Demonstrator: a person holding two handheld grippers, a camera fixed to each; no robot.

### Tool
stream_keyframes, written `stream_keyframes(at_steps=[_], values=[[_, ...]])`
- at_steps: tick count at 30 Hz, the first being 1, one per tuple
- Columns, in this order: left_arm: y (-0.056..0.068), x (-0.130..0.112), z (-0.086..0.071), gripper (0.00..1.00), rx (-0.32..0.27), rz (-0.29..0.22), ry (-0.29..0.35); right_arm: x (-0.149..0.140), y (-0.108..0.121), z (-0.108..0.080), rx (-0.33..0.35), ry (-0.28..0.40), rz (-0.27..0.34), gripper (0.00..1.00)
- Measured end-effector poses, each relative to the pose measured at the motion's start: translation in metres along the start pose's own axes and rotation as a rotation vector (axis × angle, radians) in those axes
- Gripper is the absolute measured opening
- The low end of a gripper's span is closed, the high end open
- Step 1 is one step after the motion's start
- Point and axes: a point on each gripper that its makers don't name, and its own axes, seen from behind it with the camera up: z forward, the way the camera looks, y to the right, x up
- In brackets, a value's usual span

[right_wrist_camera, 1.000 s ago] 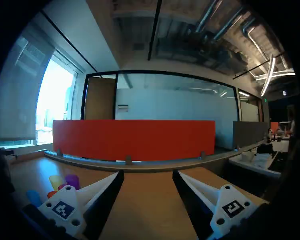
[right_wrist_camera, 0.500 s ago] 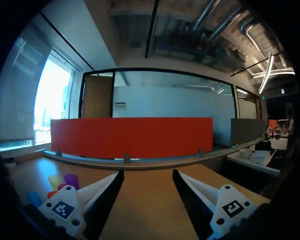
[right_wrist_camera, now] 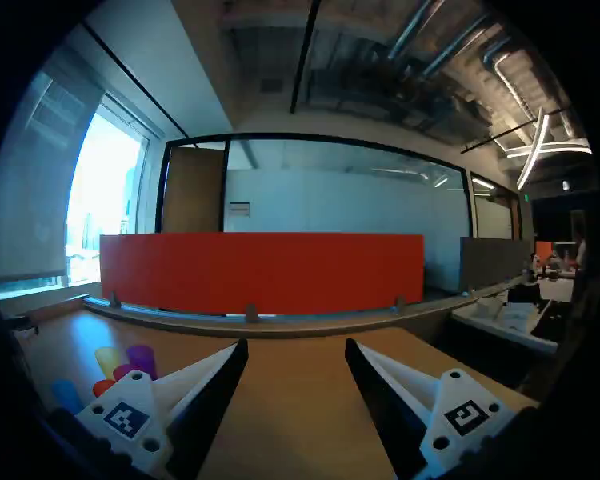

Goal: Pour water

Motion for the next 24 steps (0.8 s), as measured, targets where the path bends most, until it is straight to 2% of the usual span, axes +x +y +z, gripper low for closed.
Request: stream_keyframes(at_steps=[15,24], values=[[0.008,-0.008,0.004,0.88,0.011,-0.049,0.002,0.009,-0.005,0.0,0.007,0.008,0.0,0.94],[0.01,-0.012,0.006,0.88,0.01,-0.054,0.003,0.012,0.004,-0.005,-0.006,0.018,0.007,0.94]])
